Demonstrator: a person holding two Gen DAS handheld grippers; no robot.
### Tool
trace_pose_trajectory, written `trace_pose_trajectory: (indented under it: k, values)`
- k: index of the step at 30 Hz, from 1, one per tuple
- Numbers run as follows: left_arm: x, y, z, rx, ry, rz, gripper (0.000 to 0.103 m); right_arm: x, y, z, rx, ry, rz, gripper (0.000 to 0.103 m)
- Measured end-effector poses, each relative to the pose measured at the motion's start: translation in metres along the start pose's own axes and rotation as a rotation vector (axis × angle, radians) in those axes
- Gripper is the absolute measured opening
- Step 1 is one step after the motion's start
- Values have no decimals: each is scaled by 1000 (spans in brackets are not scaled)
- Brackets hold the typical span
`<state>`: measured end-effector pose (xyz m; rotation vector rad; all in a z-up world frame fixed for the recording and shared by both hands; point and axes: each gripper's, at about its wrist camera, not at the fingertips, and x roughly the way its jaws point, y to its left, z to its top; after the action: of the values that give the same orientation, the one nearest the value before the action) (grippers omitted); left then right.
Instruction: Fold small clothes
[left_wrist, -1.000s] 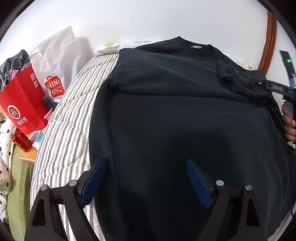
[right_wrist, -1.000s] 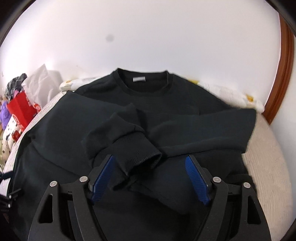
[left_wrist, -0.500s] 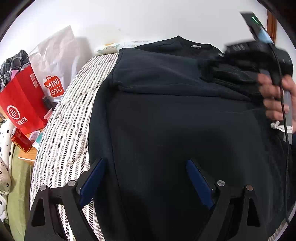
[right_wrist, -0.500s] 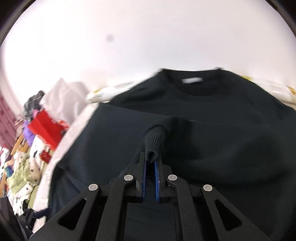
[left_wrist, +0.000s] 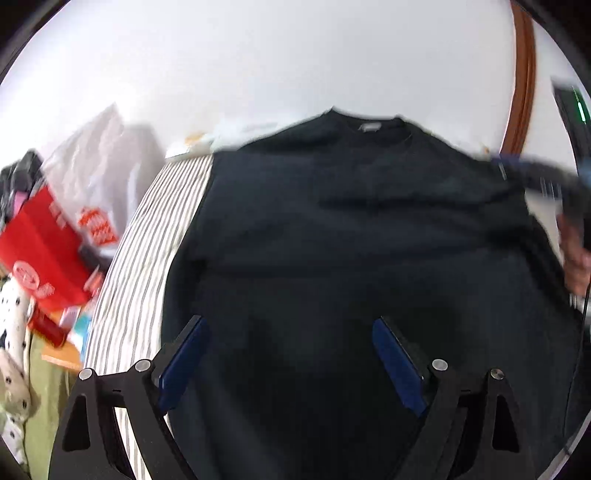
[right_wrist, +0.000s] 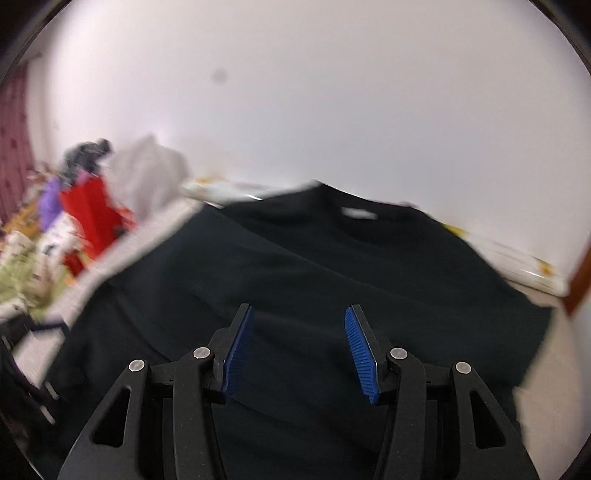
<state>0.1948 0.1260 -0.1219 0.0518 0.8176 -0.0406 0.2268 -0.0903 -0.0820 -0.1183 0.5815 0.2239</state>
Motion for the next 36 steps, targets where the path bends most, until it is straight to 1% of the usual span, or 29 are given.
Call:
trace_pose_trajectory:
  k: [3,5,7,8,10,12,14,16,18,19,21,22,23,24,25,26,27,29,30,31,32,33,36]
  values:
    - [6,-9,26,-3,-40,-22,89,-8,-31,-15,1,30,-105,51]
    - [15,-13,40,-14,-42,-30,87,-10,-50,-23,20,46,-162,50]
    - [25,-15,50,-24,-39,-41,80,-12,-73,-29,69,58,-173,50]
    - [32,-17,57,-31,-31,-47,78,-11,-84,-31,103,64,-179,50]
    - [47,-18,67,-43,-18,-57,68,-12,-102,-38,141,60,-204,48]
    - [63,-19,74,-56,-3,-61,66,-13,-116,-39,162,36,-242,48]
    - [76,-19,77,-61,11,-62,64,-15,-130,-43,207,20,-234,48]
    - [92,-18,81,-60,23,-63,59,-18,-140,-48,251,5,-207,48]
    - [107,-17,85,-61,35,-58,57,-19,-147,-53,296,-4,-188,48]
    - [115,-16,87,-62,38,-53,52,-18,-150,-54,313,-5,-187,48]
    - [125,-12,89,-70,31,-60,48,-17,-154,-53,316,-16,-226,48]
    - [130,-10,90,-85,32,-78,48,-17,-155,-52,312,-20,-244,48]
    - [134,-9,90,-94,33,-94,47,-18,-158,-53,315,-23,-252,48]
    - [137,-11,91,-97,31,-110,44,-18,-161,-53,328,-16,-250,48]
    - [138,-12,91,-94,29,-121,39,-18,-167,-54,356,-15,-248,48]
    - [138,-13,91,-88,29,-129,36,-18,-172,-56,381,-15,-242,48]
    - [139,-17,91,-79,31,-135,29,-18,-176,-56,400,-16,-235,48]
    - [140,-22,94,-75,32,-114,28,-18,-183,-58,438,-20,-222,48]
    - [140,-26,94,-69,31,-95,24,-18,-185,-59,447,-20,-219,48]
    - [140,-28,96,-56,27,-80,11,-18,-186,-60,454,-21,-217,48]
    - [136,-31,98,-23,17,-60,11,-18,-187,-60,461,-24,-214,48]
    - [129,-31,99,-9,1,-55,10,-18,-187,-61,463,-27,-213,48]
    - [101,-19,102,-42,-65,-66,10,-19,-186,-62,456,-37,-225,48]
